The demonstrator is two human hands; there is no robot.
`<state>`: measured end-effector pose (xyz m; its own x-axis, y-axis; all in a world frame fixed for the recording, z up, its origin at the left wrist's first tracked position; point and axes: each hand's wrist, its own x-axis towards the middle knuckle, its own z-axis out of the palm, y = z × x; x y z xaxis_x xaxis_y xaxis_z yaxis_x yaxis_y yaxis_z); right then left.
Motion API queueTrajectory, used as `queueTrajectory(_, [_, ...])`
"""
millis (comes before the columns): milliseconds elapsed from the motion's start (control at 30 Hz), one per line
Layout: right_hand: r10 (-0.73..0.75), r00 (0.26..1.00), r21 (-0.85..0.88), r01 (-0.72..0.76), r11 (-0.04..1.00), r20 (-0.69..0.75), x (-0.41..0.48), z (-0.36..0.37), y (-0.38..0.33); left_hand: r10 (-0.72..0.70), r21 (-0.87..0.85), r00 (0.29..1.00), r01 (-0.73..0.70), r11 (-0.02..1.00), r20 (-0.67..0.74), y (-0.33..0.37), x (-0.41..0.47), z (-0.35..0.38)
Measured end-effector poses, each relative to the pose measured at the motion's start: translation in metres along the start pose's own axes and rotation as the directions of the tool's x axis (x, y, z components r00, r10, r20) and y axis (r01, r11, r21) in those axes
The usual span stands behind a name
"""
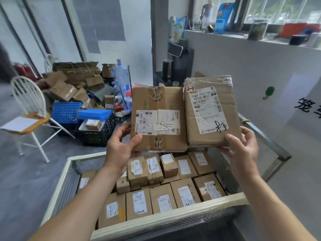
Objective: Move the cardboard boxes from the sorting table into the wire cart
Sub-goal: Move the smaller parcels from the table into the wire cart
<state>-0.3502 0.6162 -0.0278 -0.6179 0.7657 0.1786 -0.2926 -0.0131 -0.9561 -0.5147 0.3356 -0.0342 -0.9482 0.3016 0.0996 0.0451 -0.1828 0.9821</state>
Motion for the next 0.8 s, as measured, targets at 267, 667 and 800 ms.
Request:
queueTrajectory(267, [0.097,0.994,0.018,-0.098,0.995,0.048,0.011,0.027,0.030,-0.047,-0.022,0.985,0.044,0.999,-0.169,-0.020,-0.002,-0.042])
queueTrajectory(667, [0.101,0.995,-0.040,-0.101,0.994,-0.008,0.058,0.060,0.062,-0.065,-0.046,0.980,0.058,0.997,-0.187,-0.036,0.069,-0.120])
queueTrajectory(800, [0.104,0.994,-0.042,-0.104,0.994,-0.015,0.067,0.078,0.067,-0.072,-0.041,0.983,0.066,0.997,-0.169,-0.045,0.096,-0.135])
